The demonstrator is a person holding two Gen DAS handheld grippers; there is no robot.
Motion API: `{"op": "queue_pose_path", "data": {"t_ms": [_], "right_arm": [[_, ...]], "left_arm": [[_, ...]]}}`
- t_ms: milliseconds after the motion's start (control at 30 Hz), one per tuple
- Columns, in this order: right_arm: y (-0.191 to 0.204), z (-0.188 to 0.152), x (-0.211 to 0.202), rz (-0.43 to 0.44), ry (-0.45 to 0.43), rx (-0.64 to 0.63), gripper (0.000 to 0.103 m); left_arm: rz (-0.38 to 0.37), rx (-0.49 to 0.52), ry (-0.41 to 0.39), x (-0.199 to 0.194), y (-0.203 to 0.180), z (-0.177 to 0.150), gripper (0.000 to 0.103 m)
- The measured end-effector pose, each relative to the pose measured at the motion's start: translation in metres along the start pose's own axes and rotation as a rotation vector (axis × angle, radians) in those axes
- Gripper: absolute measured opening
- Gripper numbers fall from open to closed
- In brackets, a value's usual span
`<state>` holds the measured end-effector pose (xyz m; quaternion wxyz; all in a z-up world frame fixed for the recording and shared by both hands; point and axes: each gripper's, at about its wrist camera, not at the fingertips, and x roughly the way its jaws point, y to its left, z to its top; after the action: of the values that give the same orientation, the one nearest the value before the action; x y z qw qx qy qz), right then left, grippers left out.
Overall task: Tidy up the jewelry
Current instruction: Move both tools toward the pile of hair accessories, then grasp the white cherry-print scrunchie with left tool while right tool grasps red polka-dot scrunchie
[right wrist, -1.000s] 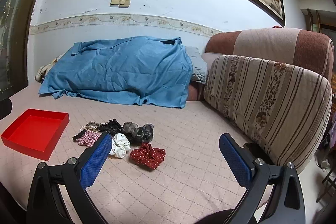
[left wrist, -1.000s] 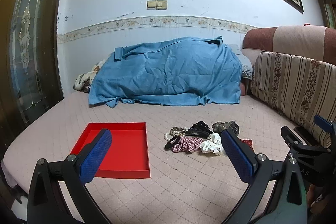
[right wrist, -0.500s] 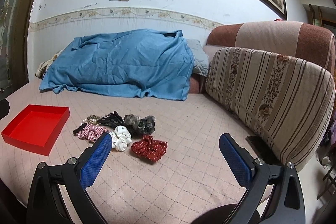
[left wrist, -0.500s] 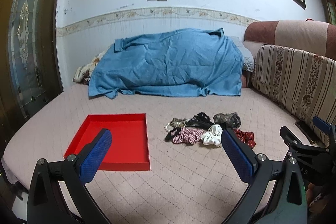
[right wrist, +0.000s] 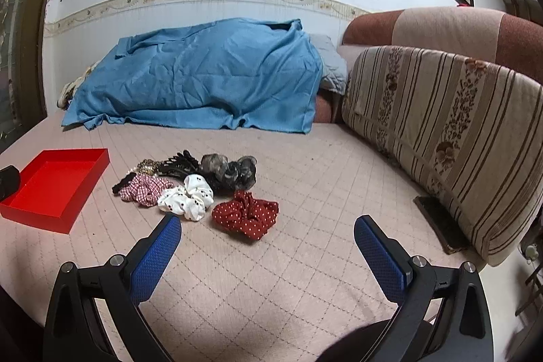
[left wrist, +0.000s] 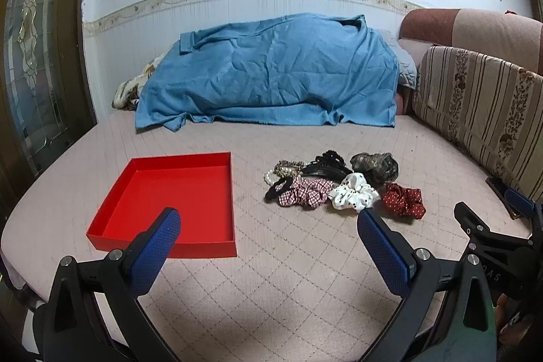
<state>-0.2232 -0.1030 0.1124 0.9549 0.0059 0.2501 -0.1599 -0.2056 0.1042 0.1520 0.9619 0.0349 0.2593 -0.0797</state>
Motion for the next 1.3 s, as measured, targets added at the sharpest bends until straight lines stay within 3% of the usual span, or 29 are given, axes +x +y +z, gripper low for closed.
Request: {"op": "queue_pose_path", "data": {"t_ms": [433, 667, 900, 967, 1033, 1100, 1300], "right_arm": [[-0.004, -0.008, 0.034, 0.046, 0.082, 0.021, 0.103], [-0.007, -0.004, 0.072, 0.131, 0.153, 0.035, 0.103], [-0.015, 0.003, 0.118, 0.169, 0.209, 0.075, 0.103], [-0.019, 0.006, 0.132, 0.175, 0.223, 0.090, 0.100], [-0.023, 0.008, 0.143, 0.182, 0.235, 0.104, 0.096], [-0.026, 0.009, 0.154, 0.192, 0.244, 0.118, 0.094], [-0.031, 0.004, 0.181, 0.231, 0.309, 0.164, 0.083]], "left_arm": [[0.008, 0.047, 0.101, 0.040, -0.002, -0.007, 0.103], [-0.005, 0.098, 0.175, 0.082, -0.001, -0.004, 0.103], [-0.138, 0.117, 0.258, 0.132, -0.023, 0.009, 0.102], [-0.183, 0.104, 0.280, 0.146, -0.032, 0.012, 0.096], [-0.224, 0.101, 0.325, 0.163, -0.043, 0.013, 0.079], [-0.250, 0.102, 0.362, 0.178, -0.052, 0.013, 0.072], [-0.313, 0.064, 0.426, 0.218, -0.071, 0.010, 0.072]]}}
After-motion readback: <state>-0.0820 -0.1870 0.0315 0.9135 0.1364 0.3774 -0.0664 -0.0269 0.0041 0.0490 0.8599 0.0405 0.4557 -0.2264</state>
